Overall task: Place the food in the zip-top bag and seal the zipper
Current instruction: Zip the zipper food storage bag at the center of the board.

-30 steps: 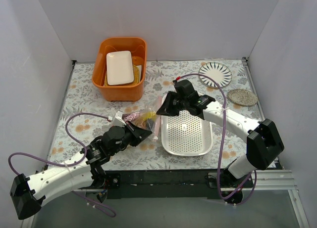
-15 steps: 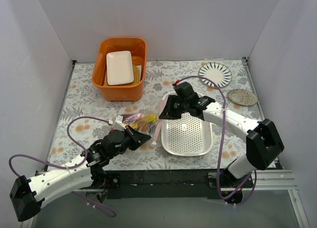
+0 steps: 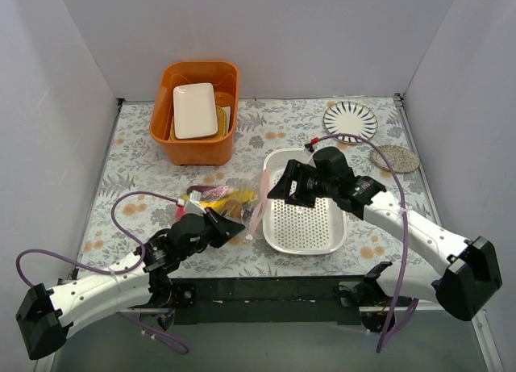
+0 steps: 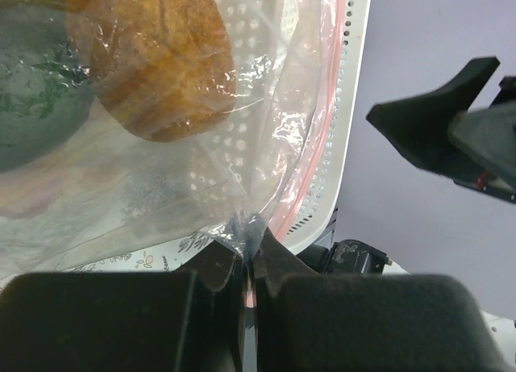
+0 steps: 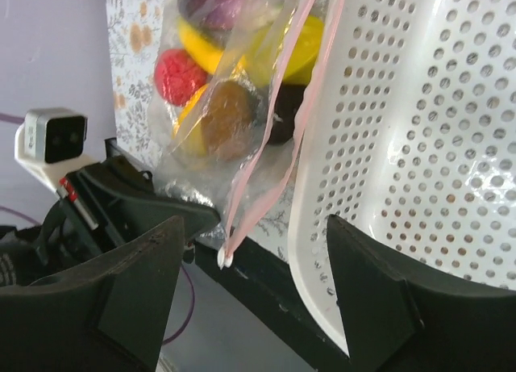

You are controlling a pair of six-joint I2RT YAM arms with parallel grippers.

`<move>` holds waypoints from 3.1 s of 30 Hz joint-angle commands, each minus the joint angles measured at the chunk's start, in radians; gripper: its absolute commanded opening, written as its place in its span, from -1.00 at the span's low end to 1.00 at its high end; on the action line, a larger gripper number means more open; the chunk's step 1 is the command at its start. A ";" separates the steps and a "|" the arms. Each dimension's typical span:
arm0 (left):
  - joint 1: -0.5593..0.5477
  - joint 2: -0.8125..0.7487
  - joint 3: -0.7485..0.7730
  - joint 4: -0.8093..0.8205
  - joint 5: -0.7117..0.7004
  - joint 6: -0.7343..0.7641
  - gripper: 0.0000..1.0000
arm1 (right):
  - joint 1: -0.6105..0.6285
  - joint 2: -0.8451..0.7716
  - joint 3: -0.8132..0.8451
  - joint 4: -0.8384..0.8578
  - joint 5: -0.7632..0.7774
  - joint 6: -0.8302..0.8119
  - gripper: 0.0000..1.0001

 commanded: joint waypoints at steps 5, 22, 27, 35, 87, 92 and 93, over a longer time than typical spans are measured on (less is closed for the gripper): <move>0.003 0.026 0.037 0.069 -0.024 -0.277 -1.00 | 0.130 -0.073 -0.088 0.041 -0.093 0.088 0.41; 0.001 0.046 0.054 0.087 -0.032 -0.270 -1.00 | 0.253 0.033 -0.120 0.187 -0.096 0.174 0.04; 0.003 0.048 0.057 0.087 -0.031 -0.269 -1.00 | 0.253 0.077 -0.113 0.230 -0.115 0.177 -0.10; 0.001 0.040 0.054 0.084 -0.037 -0.274 -1.00 | 0.253 0.093 -0.106 0.218 -0.121 0.169 -0.30; 0.001 0.049 0.054 0.084 -0.034 -0.280 -1.00 | 0.260 0.085 -0.123 0.244 -0.136 0.189 -0.60; 0.001 0.037 0.051 0.075 -0.037 -0.283 -1.00 | 0.259 0.085 -0.123 0.245 -0.127 0.186 -0.68; 0.003 0.035 0.051 0.076 -0.034 -0.283 -1.00 | 0.259 0.085 -0.125 0.248 -0.126 0.186 -0.69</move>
